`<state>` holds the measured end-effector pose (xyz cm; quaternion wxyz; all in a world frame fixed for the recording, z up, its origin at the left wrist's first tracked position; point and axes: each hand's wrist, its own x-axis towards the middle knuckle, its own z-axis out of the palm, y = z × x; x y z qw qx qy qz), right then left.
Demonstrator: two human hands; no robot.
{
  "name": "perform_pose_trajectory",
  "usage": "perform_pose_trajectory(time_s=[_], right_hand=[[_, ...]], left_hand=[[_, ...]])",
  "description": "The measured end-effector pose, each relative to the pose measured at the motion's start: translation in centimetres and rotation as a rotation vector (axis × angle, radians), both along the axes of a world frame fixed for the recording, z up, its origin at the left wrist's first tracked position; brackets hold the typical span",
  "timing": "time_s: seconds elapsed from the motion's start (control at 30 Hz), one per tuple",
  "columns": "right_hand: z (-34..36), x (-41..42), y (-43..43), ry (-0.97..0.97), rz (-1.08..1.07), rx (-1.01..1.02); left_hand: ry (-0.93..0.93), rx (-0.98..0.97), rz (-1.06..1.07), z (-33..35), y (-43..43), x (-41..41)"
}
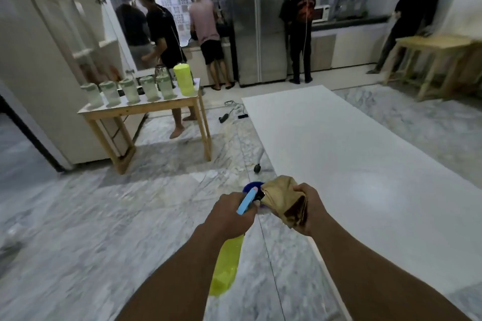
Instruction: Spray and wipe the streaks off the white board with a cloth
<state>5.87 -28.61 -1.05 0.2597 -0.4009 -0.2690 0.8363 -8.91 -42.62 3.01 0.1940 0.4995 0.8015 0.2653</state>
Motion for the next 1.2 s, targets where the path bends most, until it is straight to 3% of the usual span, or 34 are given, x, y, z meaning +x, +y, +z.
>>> perform_pose_trajectory(time_s=[0.27, 0.37, 0.57, 0.7, 0.8, 0.97, 1.1, 1.2], right_hand=[[1.4, -2.8, 5.5, 0.005, -0.267, -0.047], [0.2, -0.2, 6.7, 0.007, -0.397, -0.072], [-3.5, 7.7, 9.8, -0.182, -0.519, -0.125], [-5.2, 11.6, 11.6, -0.412, -0.390, -0.085], [-6.3, 13.8, 12.9, -0.741, -0.292, -0.011], [-9.8, 14.9, 13.6, -1.272, -0.356, 0.126], [-12.6, 11.9, 11.4, -1.343, -0.297, 0.125], [-16.3, 7.5, 8.9, -1.436, -0.085, 0.143]], left_hand=[[0.019, 0.049, -0.233, 0.7, 12.4, -8.8], [0.008, 0.037, -0.347, -0.3, 16.6, -7.8], [-0.089, 0.037, -0.626, -3.9, 26.3, -1.2], [-0.161, 0.059, -0.769, -7.2, 31.0, 3.5], [-0.221, 0.093, -0.839, -8.4, 33.3, 6.6], [-0.218, 0.244, -0.964, -10.2, 35.3, 10.8], [-0.173, 0.309, -1.043, -11.5, 35.6, 11.8], [-0.109, 0.316, -1.108, -13.2, 35.8, 10.9]])
